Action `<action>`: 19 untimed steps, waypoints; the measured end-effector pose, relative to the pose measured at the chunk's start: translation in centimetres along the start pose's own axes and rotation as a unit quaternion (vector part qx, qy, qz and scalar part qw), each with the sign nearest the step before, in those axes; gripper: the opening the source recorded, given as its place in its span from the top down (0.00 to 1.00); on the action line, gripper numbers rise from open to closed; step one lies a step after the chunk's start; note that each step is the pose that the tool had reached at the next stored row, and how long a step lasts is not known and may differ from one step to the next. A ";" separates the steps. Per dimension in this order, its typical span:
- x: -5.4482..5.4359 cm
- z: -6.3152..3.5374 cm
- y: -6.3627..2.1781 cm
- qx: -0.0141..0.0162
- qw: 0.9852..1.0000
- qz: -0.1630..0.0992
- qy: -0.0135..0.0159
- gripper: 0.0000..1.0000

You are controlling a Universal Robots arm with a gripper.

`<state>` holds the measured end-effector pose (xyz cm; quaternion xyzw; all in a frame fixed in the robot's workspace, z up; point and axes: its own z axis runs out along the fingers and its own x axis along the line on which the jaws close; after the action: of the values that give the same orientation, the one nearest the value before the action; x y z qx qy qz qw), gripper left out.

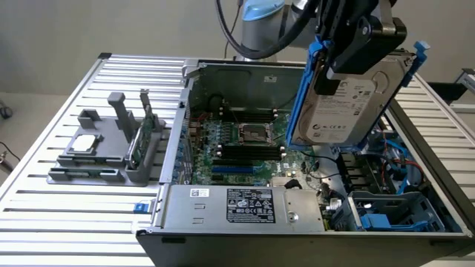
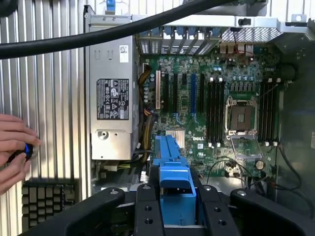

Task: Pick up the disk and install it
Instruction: 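Pick up the disk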

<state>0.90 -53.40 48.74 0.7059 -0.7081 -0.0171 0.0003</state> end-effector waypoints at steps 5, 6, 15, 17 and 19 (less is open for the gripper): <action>1.5 0.23 -1.36 0.000 1.000 0.000 0.000 0.67; 1.8 0.28 -1.63 0.000 1.000 0.000 0.000 0.67; 4.5 0.75 -3.96 0.000 1.000 0.000 0.000 0.67; 5.1 0.86 -4.43 0.000 1.000 0.000 0.000 0.67; 5.6 0.99 -5.07 0.000 1.000 0.000 0.000 0.67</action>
<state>5.92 -59.01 47.49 0.7059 -0.7081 -0.0171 0.0003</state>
